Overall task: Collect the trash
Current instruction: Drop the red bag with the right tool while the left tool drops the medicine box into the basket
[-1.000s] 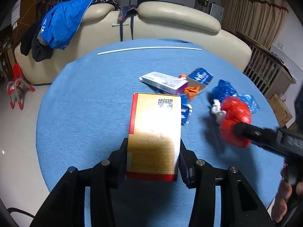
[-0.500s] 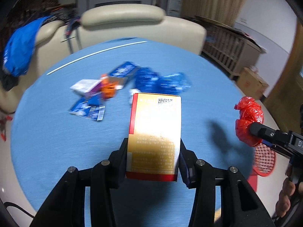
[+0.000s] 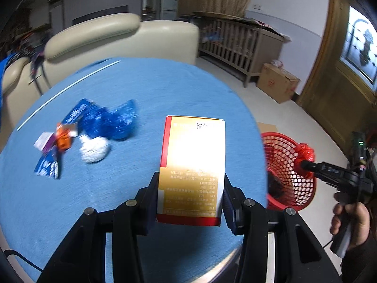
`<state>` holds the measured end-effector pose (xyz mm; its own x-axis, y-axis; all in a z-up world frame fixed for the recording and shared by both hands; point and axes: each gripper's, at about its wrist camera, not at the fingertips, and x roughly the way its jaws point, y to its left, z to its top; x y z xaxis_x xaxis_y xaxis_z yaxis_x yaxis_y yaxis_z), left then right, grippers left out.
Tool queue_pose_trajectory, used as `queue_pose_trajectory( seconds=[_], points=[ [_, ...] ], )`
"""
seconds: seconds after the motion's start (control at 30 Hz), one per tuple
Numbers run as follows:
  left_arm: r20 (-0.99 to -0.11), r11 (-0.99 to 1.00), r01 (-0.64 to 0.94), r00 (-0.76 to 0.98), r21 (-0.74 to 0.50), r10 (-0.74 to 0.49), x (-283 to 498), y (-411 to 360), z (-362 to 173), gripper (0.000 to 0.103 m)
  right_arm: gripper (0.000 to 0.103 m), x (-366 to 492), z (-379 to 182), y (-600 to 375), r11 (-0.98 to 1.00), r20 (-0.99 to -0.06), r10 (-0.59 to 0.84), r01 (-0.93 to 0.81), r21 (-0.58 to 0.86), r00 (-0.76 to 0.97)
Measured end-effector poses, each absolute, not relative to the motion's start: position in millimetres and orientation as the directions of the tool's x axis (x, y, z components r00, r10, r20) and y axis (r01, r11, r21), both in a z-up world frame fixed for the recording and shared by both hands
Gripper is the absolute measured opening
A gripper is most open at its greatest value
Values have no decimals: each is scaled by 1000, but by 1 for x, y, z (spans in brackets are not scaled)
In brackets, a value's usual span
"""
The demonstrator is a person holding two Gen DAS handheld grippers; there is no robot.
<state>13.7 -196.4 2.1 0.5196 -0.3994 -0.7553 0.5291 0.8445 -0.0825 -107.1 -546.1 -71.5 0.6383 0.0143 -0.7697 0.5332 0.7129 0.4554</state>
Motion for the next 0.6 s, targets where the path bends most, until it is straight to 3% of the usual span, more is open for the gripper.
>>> queue_pose_trajectory(
  seconds=[0.27, 0.4, 0.6],
  points=[
    [-766, 789, 610, 474, -70, -434, 11, -255, 1, 49, 48, -102, -93, -565, 718, -832, -29, 590, 368, 555],
    [-778, 754, 654, 439, -67, -450, 7, -288, -3, 49, 72, -99, -96, -562, 729, -845, -52, 598, 332, 532],
    [-797, 675, 736, 371, -61, -476, -2, -349, -13, 49, 72, -136, -59, -582, 674, -773, -145, 633, 380, 618]
  ],
)
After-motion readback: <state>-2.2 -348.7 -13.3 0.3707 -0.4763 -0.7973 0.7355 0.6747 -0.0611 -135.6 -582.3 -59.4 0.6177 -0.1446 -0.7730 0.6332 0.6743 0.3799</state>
